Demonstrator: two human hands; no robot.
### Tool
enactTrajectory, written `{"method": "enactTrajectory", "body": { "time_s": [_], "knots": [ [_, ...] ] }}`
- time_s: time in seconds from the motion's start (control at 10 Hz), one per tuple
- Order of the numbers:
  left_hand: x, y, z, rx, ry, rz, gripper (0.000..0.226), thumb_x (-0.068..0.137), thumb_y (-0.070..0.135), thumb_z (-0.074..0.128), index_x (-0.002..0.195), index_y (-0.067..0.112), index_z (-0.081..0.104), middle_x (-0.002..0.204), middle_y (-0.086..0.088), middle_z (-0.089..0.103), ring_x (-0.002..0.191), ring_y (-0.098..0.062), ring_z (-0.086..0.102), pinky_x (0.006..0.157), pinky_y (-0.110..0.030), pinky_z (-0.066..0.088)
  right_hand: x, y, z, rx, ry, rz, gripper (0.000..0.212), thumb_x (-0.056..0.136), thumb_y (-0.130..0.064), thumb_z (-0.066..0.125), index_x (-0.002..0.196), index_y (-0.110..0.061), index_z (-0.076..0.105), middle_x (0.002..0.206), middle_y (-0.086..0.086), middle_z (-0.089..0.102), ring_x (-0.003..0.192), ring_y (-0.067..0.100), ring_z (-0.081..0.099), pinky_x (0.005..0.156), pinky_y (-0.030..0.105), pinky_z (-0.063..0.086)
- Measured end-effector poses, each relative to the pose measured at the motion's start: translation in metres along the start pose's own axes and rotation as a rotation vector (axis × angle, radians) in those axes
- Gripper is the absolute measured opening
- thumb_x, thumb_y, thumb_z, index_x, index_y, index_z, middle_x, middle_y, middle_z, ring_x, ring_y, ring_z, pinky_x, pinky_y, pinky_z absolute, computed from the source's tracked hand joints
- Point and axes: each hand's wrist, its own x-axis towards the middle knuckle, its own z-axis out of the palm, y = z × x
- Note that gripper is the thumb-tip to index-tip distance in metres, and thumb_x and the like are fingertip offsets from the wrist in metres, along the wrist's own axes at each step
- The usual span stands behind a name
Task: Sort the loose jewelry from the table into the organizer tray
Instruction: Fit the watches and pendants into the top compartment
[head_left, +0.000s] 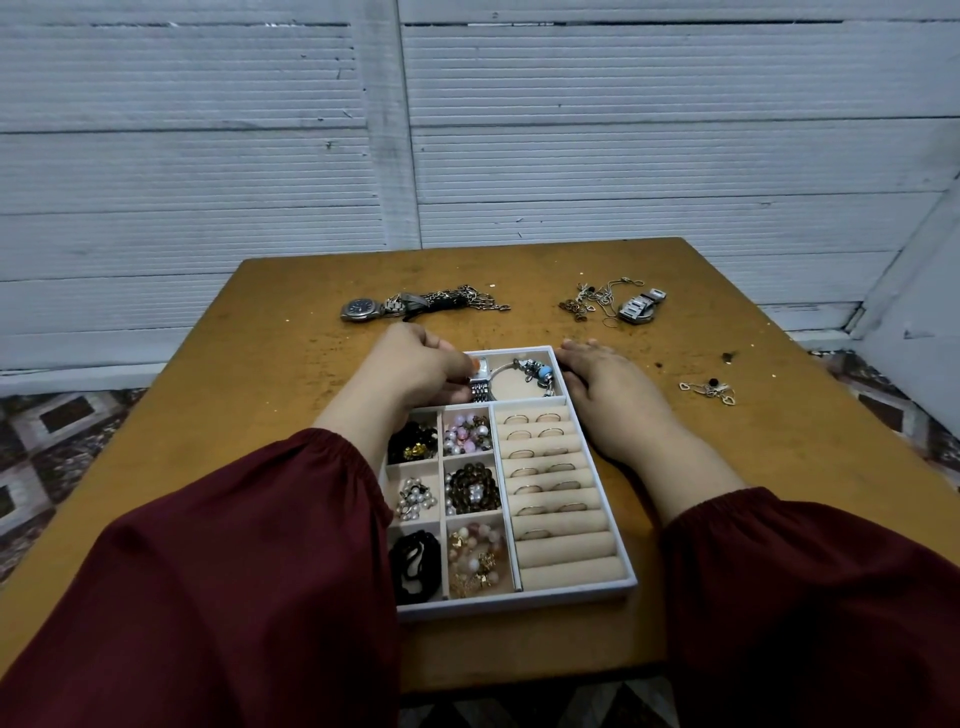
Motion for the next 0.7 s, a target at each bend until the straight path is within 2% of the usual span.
{"method": "enactTrajectory", "body": {
  "time_s": [0.1, 0.2, 0.3, 0.4, 0.5, 0.6, 0.7],
  "knots": [
    [-0.0019, 0.0016, 0.0023, 0.003, 0.02, 0.004, 0.02, 0.086, 0.01, 0.067, 0.095, 0.005, 0.05, 0.079, -0.014, 0.067, 0.064, -0.026, 0.065, 0.087, -0.055, 0.052, 0.0002, 0.0005, 0.0005, 0.005, 0.004, 0.0, 0.043, 0.102, -0.022, 0.037, 0.145, -0.02, 0.04, 0.154, -0.001, 0.033, 0.144, 0.018, 0.024, 0.119, 0.034, 0.018],
    [-0.003, 0.0045, 0.0036, -0.004, 0.049, 0.005, 0.029, 0.09, 0.021, 0.063, 0.105, 0.001, 0.049, 0.081, -0.016, 0.067, 0.067, -0.029, 0.066, 0.085, -0.056, 0.053, 0.0004, 0.0012, 0.0009, 0.006, 0.004, -0.001, 0.043, 0.102, -0.022, 0.037, 0.144, -0.02, 0.04, 0.154, -0.001, 0.034, 0.144, 0.018, 0.024, 0.119, 0.034, 0.018],
    [-0.0021, 0.0049, 0.003, -0.026, 0.062, -0.006, 0.043, 0.092, 0.024, 0.059, 0.121, -0.004, 0.045, 0.083, -0.02, 0.066, 0.063, -0.028, 0.065, 0.077, -0.047, 0.058, 0.0007, 0.001, 0.0011, 0.007, 0.004, 0.002, 0.043, 0.102, -0.022, 0.037, 0.144, -0.02, 0.04, 0.153, -0.001, 0.034, 0.144, 0.018, 0.024, 0.119, 0.034, 0.018],
    [-0.0024, 0.0055, 0.003, -0.053, 0.08, 0.007, 0.034, 0.093, 0.02, 0.058, 0.114, -0.004, 0.048, 0.085, -0.022, 0.064, 0.06, -0.027, 0.061, 0.059, -0.034, 0.058, 0.0003, 0.0008, 0.0011, 0.007, 0.003, 0.002, 0.043, 0.102, -0.022, 0.037, 0.144, -0.021, 0.039, 0.154, -0.002, 0.033, 0.144, 0.018, 0.024, 0.118, 0.034, 0.018],
    [0.0004, 0.0025, 0.0028, 0.018, 0.223, 0.114, 0.02, 0.079, 0.026, 0.065, 0.081, 0.01, 0.054, 0.076, -0.015, 0.067, 0.066, -0.028, 0.065, 0.068, -0.043, 0.059, -0.0003, 0.0006, 0.0002, 0.015, 0.008, 0.0, 0.043, 0.101, -0.02, 0.038, 0.144, -0.021, 0.041, 0.153, -0.002, 0.034, 0.144, 0.019, 0.025, 0.117, 0.034, 0.019],
    [0.004, 0.0011, 0.0014, 0.199, 0.403, 0.242, 0.017, 0.067, 0.033, 0.059, 0.066, 0.015, 0.058, 0.069, -0.007, 0.07, 0.072, -0.031, 0.068, 0.075, -0.044, 0.057, -0.001, 0.0008, -0.0002, 0.033, 0.026, -0.001, 0.042, 0.1, -0.019, 0.04, 0.142, -0.02, 0.044, 0.152, -0.001, 0.037, 0.143, 0.019, 0.027, 0.116, 0.033, 0.02],
    [-0.0013, 0.0081, 0.0052, 0.302, 0.505, 0.345, 0.011, 0.078, 0.023, 0.057, 0.069, 0.017, 0.058, 0.073, -0.004, 0.067, 0.077, -0.026, 0.064, 0.07, -0.03, 0.05, -0.0026, 0.0001, -0.0016, 0.075, 0.058, 0.004, 0.039, 0.098, -0.017, 0.044, 0.136, -0.017, 0.052, 0.146, 0.003, 0.046, 0.139, 0.021, 0.035, 0.112, 0.03, 0.026]
  ]
}}
